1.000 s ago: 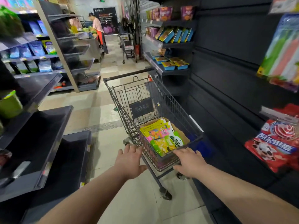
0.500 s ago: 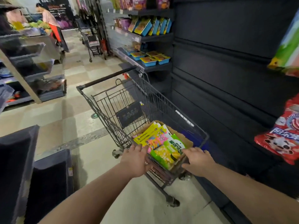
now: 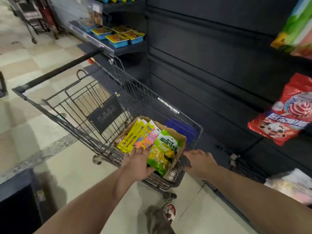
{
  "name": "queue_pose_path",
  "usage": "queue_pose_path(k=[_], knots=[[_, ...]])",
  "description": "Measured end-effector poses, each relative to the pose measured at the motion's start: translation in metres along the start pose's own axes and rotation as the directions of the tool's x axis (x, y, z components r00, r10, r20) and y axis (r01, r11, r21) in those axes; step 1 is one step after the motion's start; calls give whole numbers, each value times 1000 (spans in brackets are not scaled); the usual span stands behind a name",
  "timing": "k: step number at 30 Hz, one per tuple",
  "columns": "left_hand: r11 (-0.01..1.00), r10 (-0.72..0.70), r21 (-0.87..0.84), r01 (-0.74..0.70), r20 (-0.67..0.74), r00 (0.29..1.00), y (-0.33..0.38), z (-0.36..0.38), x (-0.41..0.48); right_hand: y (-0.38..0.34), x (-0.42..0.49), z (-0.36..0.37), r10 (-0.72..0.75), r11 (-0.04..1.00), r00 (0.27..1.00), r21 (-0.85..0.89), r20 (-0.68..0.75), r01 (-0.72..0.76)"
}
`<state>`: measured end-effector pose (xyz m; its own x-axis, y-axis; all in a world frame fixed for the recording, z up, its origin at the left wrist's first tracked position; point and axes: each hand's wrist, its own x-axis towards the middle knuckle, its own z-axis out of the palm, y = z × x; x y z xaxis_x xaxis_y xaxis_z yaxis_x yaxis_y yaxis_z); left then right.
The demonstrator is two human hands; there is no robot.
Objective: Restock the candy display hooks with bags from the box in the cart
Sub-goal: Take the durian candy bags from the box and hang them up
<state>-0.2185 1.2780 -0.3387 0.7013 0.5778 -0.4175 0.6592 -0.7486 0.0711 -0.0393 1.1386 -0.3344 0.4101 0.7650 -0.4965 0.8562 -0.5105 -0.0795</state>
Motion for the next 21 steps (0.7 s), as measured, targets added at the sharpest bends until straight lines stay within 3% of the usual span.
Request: queue_pose_path(k=[10,21], knots=[[998,-34,48,29,113,993,-27,-29,108,8,92,-1,-46,990,994,137,102,32],[999,25,30,-39,358,933,-5,9,181,35,142,16,-46,977,979,211,198,4]])
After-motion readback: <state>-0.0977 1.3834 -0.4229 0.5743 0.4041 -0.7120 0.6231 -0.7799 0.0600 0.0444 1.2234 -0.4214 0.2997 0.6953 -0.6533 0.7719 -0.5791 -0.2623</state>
